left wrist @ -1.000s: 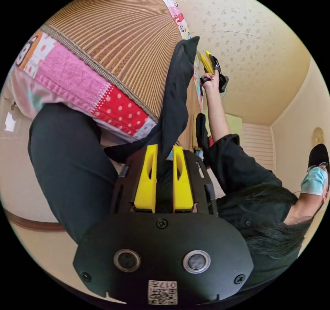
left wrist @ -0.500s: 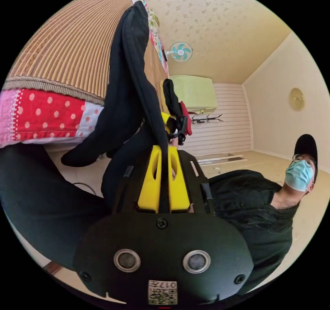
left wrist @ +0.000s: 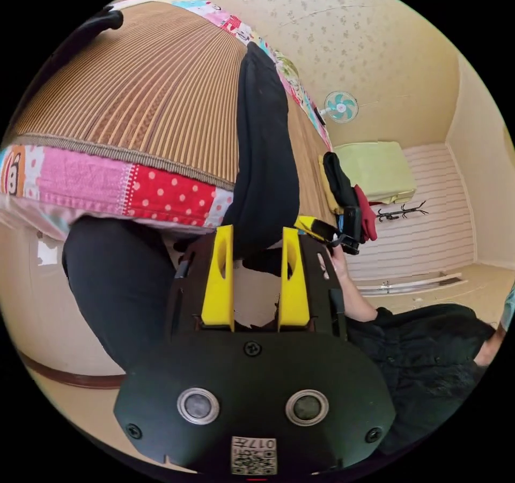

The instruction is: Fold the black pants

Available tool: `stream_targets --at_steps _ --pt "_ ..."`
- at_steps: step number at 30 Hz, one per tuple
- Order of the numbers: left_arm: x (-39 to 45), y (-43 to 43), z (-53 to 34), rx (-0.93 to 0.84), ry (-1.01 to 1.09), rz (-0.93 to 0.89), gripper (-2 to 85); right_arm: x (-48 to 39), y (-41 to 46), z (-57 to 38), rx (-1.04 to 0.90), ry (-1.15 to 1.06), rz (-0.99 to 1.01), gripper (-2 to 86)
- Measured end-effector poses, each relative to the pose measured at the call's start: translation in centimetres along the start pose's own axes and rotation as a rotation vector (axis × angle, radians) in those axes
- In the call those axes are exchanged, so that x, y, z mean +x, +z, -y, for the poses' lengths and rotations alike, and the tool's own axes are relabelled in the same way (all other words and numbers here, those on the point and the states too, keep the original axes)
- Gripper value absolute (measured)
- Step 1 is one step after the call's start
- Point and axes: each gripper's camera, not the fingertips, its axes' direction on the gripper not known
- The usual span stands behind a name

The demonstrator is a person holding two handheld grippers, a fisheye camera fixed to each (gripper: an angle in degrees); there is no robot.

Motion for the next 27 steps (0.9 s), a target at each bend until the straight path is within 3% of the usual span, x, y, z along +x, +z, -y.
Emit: stream_targets --at_steps 5,9,11,14,17,20,27 --pt "1.0 7.4 2.0 -0.121 0.060 0.074 5.2 -0.9 -0.5 0.4 -0.054 -0.042 -0.084 4.3" --pt "4.8 12.3 -2.0 -0.256 0.205 -0.032 4.6 -0.4 -4.5 -2.7 -0.087 -0.084 -0.064 3.9" --pt "5.1 14.3 -3.7 -0.329 0.168 -0.060 3.5 0.2 -6.3 -5.1 -0.173 -0.084 -0.135 4.1" --pt "4.1 14.0 -5.5 -0.185 0.047 -0.180 5.0 1.4 -8.3 -6.9 -0.140 0.018 -0.284 5.8" --pt "3.2 13.6 -4.9 -0.040 -0.007 -0.180 8.1 2.2 -9.8 -6.5 -0.005 0.055 -0.215 6.5" --pt "4.0 15.9 -2.6 -0.092 0.028 -0.108 9.0 3.1 -9.6 -5.1 0.085 0.070 -0.106 6.0" --pt "6.4 21.5 -2.0 -0.167 0.066 0.029 4.1 3.6 -6.6 -4.5 0.026 0.065 -0.118 2.6"
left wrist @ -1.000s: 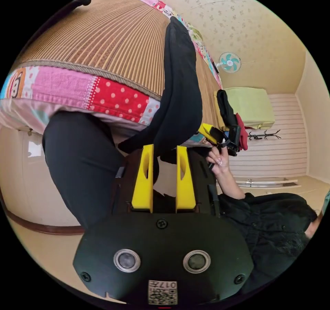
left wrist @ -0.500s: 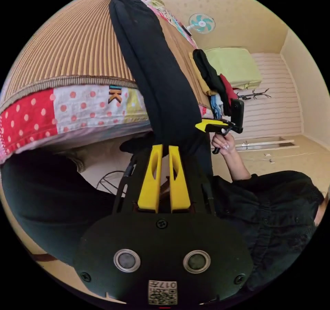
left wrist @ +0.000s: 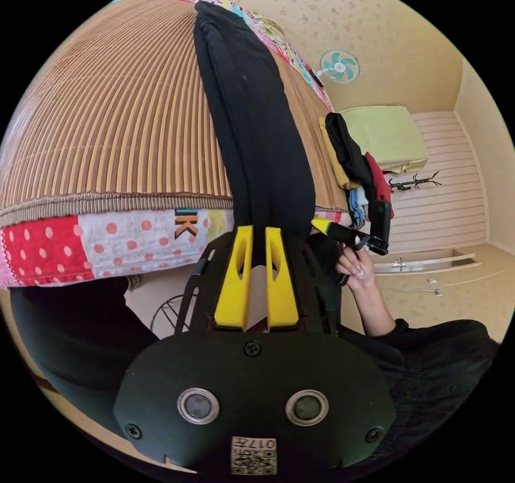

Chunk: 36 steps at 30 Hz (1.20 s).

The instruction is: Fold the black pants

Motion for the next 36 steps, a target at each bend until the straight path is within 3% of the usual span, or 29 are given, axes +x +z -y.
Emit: stream_targets --at_steps 4,7,10,15,19,21,25,30,32,36 --pt "0.9 -1.8 -2.2 0.072 0.041 -0.072 3.4 -1.0 -1.4 -1.7 0.054 -0.059 0.047 2.0" --pt "0.8 -2.1 -3.6 0.087 0.019 -0.023 4.9 0.0 -0.8 -2.5 -0.003 -0.051 0.045 3.1" --pt "-0.3 -1.1 -4.2 0.054 -0.001 -0.041 11.2 2.0 -1.4 -3.4 0.028 -0.005 0.065 7.2" --pt "-3.2 -1.9 -5.6 0.189 -0.029 -0.118 14.6 4.1 -2.0 -3.0 0.029 -0.029 0.151 10.8" --pt "-4.6 0.8 -4.9 0.113 -0.030 -0.254 13.9 6.4 0.8 -1.8 -0.069 -0.023 0.304 10.7" --pt "-4.8 1.3 -5.8 0.112 -0.049 -0.221 10.1 7.1 1.9 -1.7 -0.077 -0.006 0.391 9.3" --pt "-4.1 1.8 -7.9 0.071 -0.049 -0.416 5.2 6.2 1.1 -3.8 -0.024 -0.051 0.429 3.9" --pt "9.2 -9.9 -12.3 0.297 0.434 -0.484 5.2 -1.8 -7.4 -6.2 0.161 -0.333 0.626 1.9" --pt "14.8 -15.0 -13.4 0.404 0.585 -0.480 5.1 -10.1 -13.2 -6.4 0.223 -0.608 0.578 1.5" --pt "25.9 -24.7 -15.9 0.627 0.887 -0.479 5.0 -21.8 -20.9 -7.6 0.340 -0.943 0.478 1.1"
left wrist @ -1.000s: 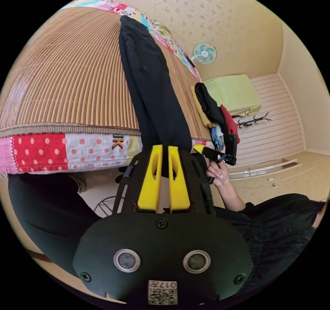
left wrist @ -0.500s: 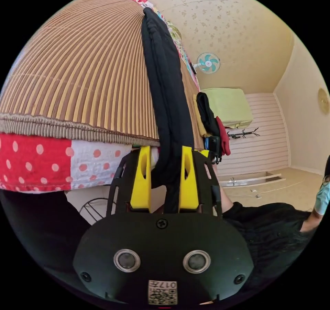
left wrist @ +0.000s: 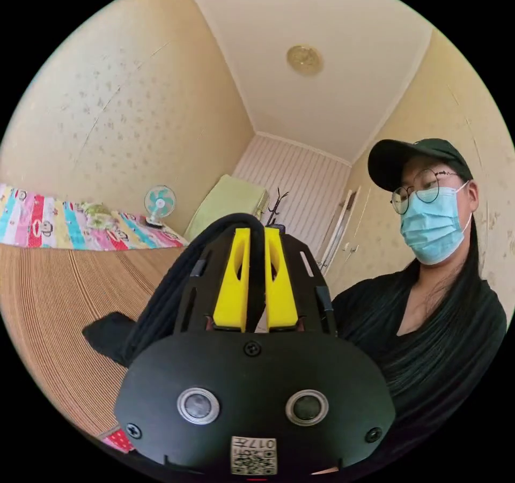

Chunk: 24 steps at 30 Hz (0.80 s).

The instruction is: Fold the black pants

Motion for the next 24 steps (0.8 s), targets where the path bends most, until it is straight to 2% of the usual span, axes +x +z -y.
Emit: stream_targets --at_steps 3,7,9,17,19,22,24 --pt "4.4 0.1 5.2 0.094 0.135 -0.007 5.1 -5.0 -0.4 6.2 0.046 -0.141 -0.019 1.0" --pt "3.8 1.9 8.5 0.109 0.009 0.088 5.0 -5.2 -0.6 11.0 0.064 -0.067 -0.155 0.8" --pt "0.3 3.9 8.8 0.086 -0.055 0.167 4.8 -3.0 -0.6 11.4 0.063 -0.044 -0.206 0.8" --pt "-17.7 10.6 8.7 -0.053 -0.205 0.359 4.8 15.8 -1.1 11.9 0.042 0.209 -0.350 0.9" --pt "-20.3 11.8 7.2 -0.121 -0.160 0.387 4.8 17.6 -0.8 10.2 0.027 0.212 -0.383 1.1" --pt "-23.9 13.9 0.1 -0.326 -0.166 0.489 4.9 20.2 1.4 3.4 -0.141 0.304 -0.481 1.3" --pt "-25.3 14.7 -9.4 -0.498 -0.178 0.516 5.0 20.5 2.7 -3.1 -0.228 0.365 -0.481 1.6"
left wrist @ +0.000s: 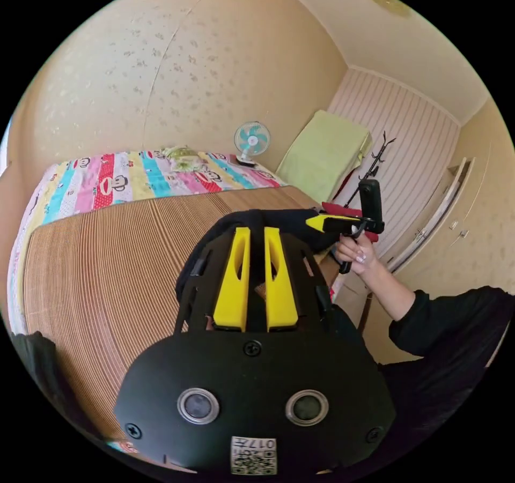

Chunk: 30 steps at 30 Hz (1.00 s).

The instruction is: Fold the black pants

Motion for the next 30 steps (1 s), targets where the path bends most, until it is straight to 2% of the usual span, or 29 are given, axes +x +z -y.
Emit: stream_targets --at_steps 2,5,8,10,13,15,18,20,24,28,30 --pt "-0.3 2.9 -6.6 -0.103 -0.026 -0.053 5.2 1.6 3.5 -8.9 -0.123 0.147 0.077 2.1" --pt "0.1 4.7 -16.5 -0.238 -0.119 -0.138 6.0 0.7 5.4 -18.9 -0.199 0.290 0.154 3.0" --pt "-0.7 3.3 -21.3 -0.264 -0.256 -0.209 7.9 0.0 3.7 -22.7 -0.190 0.390 0.261 4.5" --pt "-3.0 1.9 -21.0 -0.236 -0.345 -0.244 11.3 0.8 1.7 -22.5 -0.121 0.460 0.281 7.3" --pt "-8.5 -0.5 -17.9 -0.090 -0.488 -0.268 18.8 3.1 -1.8 -19.3 0.072 0.522 0.245 14.0" --pt "-12.8 -0.6 -14.4 -0.034 -0.543 -0.297 23.9 5.1 -2.4 -16.5 0.096 0.587 0.220 16.5" --pt "-17.0 2.9 -10.1 -0.177 -0.568 -0.292 30.2 6.7 -1.7 -12.1 0.092 0.613 0.319 20.5" --pt "-18.4 5.9 -9.0 -0.339 -0.588 -0.300 30.7 5.9 -1.4 -10.5 0.059 0.670 0.239 22.8" --pt "-18.0 6.4 -9.7 -0.406 -0.641 -0.340 23.4 4.2 -1.5 -11.7 -0.005 0.763 0.173 26.5" --pt "-16.9 5.7 -12.4 -0.394 -0.694 -0.377 18.4 3.9 -1.0 -16.0 0.009 0.916 0.304 31.5" --pt "-16.0 6.6 -14.7 -0.429 -0.773 -0.491 15.5 4.6 0.5 -17.5 -0.004 0.959 0.414 34.5"
